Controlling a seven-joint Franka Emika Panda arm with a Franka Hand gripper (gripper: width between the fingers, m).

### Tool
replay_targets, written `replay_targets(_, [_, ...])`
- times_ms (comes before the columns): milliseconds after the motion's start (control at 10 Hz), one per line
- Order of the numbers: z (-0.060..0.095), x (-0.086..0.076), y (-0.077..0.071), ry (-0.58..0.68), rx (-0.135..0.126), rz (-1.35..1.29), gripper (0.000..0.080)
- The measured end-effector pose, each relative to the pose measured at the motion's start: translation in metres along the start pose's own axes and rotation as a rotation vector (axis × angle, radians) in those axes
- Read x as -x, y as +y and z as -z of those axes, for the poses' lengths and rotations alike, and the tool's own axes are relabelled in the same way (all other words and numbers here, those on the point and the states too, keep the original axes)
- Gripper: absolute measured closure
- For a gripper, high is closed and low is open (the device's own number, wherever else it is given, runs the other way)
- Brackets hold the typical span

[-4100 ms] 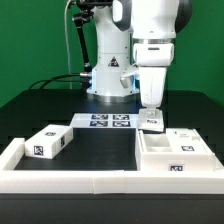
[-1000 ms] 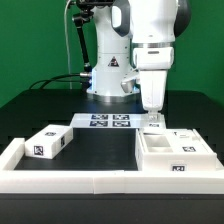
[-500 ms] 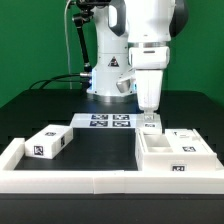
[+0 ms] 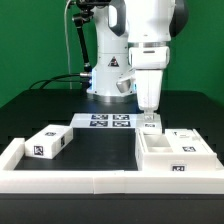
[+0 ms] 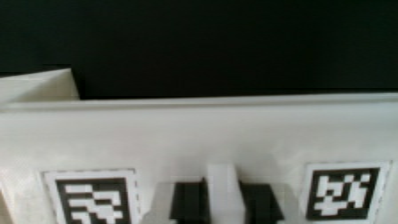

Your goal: Assemble cabinet

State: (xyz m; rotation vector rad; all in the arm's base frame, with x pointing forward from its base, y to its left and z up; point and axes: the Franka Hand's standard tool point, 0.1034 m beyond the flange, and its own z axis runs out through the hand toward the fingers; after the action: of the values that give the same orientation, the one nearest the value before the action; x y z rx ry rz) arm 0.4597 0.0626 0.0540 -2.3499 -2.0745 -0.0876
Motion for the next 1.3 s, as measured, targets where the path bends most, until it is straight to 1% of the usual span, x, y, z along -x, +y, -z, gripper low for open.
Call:
replay_targets(300, [0.001,-0.004,0.001,-0.002,-0.006,0.007,0.0729])
replay_targets(800, [-0.001,-0.004,0.002,-0.002,-0.010,0.006,0.0729])
replay_targets(900, [-0.001,-0.005,0.006,0.001,-0.006,0.006,0.0729])
replay_targets(1200, [-0.001,-0.006,0.025,0.012,0.012,0.013,0.0729])
replay_targets(1300, [-0.001,-0.006,0.027,0.013,0.014,0.020,0.0729])
